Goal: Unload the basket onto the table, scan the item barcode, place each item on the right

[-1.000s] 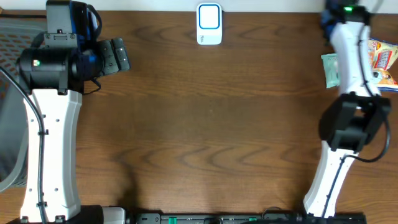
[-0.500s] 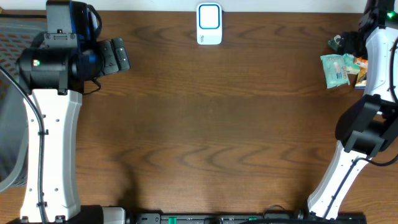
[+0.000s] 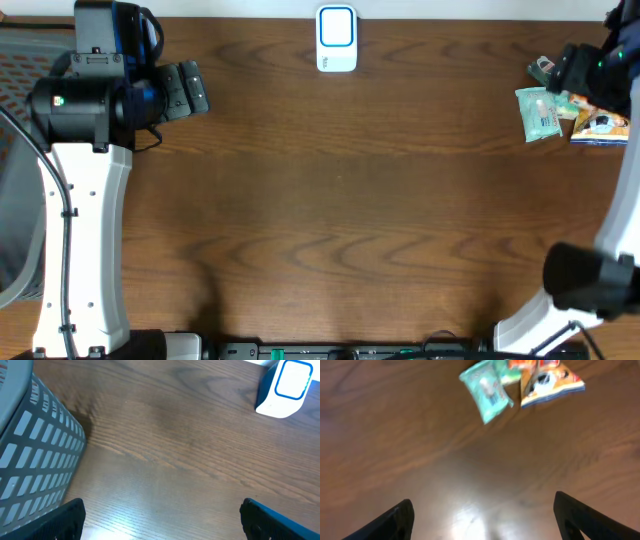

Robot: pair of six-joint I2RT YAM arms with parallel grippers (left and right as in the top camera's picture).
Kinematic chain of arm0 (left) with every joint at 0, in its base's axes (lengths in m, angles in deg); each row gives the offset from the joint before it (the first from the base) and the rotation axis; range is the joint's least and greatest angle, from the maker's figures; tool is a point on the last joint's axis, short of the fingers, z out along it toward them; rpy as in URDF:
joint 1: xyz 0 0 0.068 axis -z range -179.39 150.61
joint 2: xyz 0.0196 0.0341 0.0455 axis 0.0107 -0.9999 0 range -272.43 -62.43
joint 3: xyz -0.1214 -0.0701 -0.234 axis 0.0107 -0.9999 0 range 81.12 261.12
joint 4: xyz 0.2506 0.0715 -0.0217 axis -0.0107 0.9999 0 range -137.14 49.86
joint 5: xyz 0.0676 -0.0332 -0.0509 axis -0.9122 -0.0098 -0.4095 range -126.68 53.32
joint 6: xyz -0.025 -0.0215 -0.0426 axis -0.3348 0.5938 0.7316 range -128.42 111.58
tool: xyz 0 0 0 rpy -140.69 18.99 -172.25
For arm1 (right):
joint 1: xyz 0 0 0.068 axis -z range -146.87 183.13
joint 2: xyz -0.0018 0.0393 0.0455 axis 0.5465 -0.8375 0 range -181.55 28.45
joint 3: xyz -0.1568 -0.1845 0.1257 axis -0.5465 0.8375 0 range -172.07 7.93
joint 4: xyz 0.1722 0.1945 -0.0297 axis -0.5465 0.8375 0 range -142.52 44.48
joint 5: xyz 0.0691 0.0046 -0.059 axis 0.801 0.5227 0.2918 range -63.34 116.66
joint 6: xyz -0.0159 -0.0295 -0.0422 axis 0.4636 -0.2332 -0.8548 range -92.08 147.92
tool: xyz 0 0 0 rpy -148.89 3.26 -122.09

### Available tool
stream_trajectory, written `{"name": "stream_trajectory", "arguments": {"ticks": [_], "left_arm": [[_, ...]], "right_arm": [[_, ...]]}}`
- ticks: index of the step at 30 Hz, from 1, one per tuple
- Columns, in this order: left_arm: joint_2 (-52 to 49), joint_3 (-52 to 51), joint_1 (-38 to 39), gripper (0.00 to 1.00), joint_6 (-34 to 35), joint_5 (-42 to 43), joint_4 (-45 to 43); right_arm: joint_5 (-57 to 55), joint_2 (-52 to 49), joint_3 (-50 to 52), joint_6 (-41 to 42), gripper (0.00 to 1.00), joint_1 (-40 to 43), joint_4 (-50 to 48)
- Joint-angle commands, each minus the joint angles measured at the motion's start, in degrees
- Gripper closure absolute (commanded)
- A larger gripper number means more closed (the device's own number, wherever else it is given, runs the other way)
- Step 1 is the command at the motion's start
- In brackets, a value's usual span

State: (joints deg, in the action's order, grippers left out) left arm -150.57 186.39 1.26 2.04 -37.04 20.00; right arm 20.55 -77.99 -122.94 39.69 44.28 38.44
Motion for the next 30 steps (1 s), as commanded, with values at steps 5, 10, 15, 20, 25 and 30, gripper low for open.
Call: {"name": "stream_trajectory", "arguments": {"ticks": [5, 10, 15, 20, 25, 30], "left_arm": [[-0.28, -0.04, 0.02, 0.02, -0.15, -0.31, 0.13], [-0.28, -0.04, 0.02, 0.02, -0.15, -0.31, 0.11], [-0.28, -0.04, 0.02, 0.02, -0.15, -0.31, 0.13], [-0.28, -0.04, 0.02, 0.03, -0.15, -0.31, 0.11], [-0.28, -0.04, 0.02, 0.02, -0.15, -0.31, 0.13], [-0.28, -0.04, 0.02, 0.02, -0.15, -0.31, 0.13]], "right_arm": [[-2.10, 9.97, -0.26, 1.51, 0.05, -9.33, 4.79], [-5.03, 18.25, 1.84, 1.29, 0.01, -17.18, 6.32], [-5.07, 29.77, 14.27, 2.38, 0.01, -22.67, 6.34], [-2.56, 37.92, 28.39, 2.40, 0.01, -23.10, 6.32], [3.61, 41.99, 37.24, 2.38, 0.01, -23.10, 6.32], [6.27, 42.21, 40.17, 2.56, 0.01, -23.10, 6.32]]}}
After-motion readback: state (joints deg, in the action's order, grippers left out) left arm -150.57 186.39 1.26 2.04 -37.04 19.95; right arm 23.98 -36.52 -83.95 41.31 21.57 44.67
